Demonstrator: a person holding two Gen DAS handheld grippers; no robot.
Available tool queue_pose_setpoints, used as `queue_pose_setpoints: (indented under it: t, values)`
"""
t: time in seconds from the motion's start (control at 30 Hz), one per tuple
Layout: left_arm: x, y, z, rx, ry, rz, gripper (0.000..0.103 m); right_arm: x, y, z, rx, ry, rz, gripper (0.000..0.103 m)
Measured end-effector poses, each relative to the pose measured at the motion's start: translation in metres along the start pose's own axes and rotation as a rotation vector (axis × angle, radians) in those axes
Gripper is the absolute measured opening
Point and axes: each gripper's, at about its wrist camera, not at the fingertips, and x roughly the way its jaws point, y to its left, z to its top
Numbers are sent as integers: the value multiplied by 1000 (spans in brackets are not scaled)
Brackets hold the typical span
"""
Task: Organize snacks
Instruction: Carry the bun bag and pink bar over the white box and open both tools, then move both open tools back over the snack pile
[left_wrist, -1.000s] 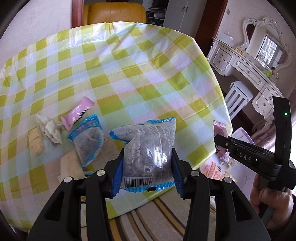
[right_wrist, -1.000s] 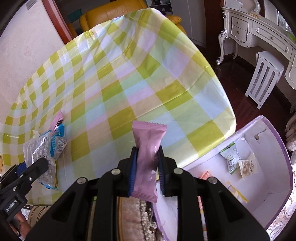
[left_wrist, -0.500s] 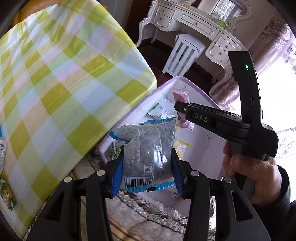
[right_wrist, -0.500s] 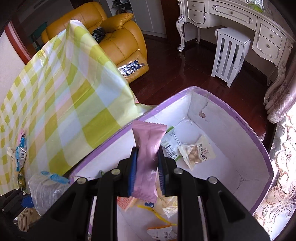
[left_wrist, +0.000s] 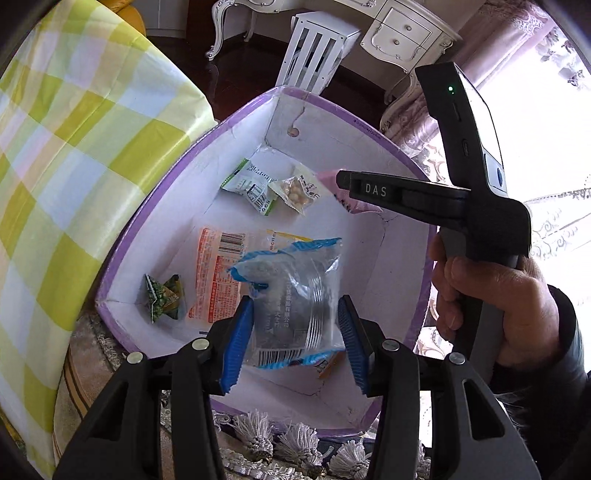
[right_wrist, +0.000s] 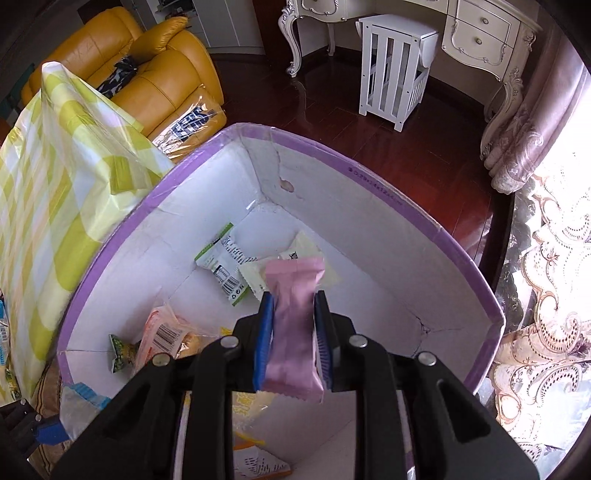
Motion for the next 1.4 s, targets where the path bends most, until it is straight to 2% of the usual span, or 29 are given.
queue_pose_setpoints:
  t: [0.03, 0.1, 0.33, 0.4, 0.6, 0.97, 1.07, 1.4]
  values:
    - [0, 0, 0, 2, 0, 0, 52, 0, -2, 0, 9, -1, -6, 34]
    - [-1, -2, -1, 2, -5, 2, 61, 1, -6, 2, 27, -7, -18, 53]
    - [-16, 3, 0, -32, -68, -12, 70, -10, -3, 7, 52, -35, 4, 69]
    - [-23, 8, 0, -39, -94, 12, 70, -13, 4, 9, 49, -43, 14, 74]
    - [-48, 37, -4, -103, -175, 100, 70, -23, 30, 12, 14, -58, 54, 76]
    - [-106, 99, -21, -254, -322, 200, 71, -46, 94, 13, -78, -82, 118, 76]
    - [-124, 117, -28, -297, -364, 250, 71, -52, 116, 13, -107, -87, 142, 77]
    - [-175, 191, -78, -468, -446, 357, 72, -63, 203, -3, -258, -72, 231, 77]
